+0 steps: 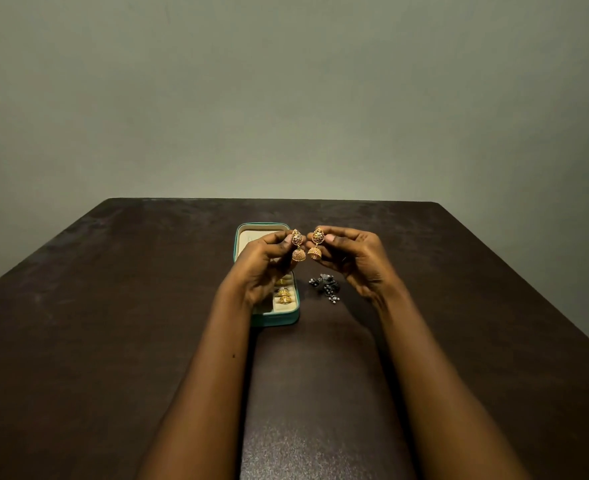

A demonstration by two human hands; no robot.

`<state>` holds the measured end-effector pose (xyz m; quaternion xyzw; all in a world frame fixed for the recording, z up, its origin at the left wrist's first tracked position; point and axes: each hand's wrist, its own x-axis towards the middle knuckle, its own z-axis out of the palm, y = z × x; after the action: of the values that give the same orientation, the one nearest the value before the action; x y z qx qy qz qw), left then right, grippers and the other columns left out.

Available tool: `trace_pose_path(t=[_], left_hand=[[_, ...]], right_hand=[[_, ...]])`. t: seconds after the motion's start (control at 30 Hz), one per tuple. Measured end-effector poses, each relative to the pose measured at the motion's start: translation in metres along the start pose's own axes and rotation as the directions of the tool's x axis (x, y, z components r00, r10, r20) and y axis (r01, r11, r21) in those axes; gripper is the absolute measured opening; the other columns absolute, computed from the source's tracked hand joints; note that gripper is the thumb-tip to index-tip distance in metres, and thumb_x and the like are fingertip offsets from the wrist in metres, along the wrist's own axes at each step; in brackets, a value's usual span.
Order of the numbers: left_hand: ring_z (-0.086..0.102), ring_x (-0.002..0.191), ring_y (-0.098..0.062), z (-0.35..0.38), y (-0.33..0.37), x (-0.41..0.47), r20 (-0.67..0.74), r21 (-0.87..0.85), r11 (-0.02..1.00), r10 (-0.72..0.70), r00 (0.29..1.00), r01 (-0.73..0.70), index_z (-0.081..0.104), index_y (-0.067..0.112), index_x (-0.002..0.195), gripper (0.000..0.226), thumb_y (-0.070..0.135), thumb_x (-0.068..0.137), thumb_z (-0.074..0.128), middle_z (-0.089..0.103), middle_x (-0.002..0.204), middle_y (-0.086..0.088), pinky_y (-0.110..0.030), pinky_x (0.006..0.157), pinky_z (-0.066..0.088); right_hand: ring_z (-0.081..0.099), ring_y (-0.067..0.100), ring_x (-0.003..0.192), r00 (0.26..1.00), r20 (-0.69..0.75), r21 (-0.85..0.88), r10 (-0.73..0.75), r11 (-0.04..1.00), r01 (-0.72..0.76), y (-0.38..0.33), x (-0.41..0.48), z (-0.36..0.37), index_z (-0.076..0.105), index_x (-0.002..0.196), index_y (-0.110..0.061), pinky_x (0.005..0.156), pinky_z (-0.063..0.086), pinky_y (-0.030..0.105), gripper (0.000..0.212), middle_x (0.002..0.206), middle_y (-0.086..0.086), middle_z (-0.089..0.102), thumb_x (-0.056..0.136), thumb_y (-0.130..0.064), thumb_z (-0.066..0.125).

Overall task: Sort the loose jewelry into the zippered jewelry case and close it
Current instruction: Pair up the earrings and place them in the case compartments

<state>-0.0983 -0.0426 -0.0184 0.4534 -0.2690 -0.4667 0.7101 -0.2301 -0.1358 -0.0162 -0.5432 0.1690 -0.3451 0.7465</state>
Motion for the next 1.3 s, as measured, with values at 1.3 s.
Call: trace_pose_path(t=[1.3], left_hand=[[0.054,0.068,-0.009,-0.058,0.030,-0.027,-0.199,0.474,0.880,0.122,0.972,-0.013,0.062,0.014,0.086,0.020,0.000,0.092,0.049,0.063,0.080,-0.001,-0.016,0.053,0.044]], right_hand=[[0.070,0.008,0.076,0.998,0.048,-0.143,0.042,0.989,-0.035,0.021,-0.008,0.039,0.063,0.104,0.003,0.065,0.056,0.018,0.024,0.085,0.004,0.072,0.085,0.012,0.052]])
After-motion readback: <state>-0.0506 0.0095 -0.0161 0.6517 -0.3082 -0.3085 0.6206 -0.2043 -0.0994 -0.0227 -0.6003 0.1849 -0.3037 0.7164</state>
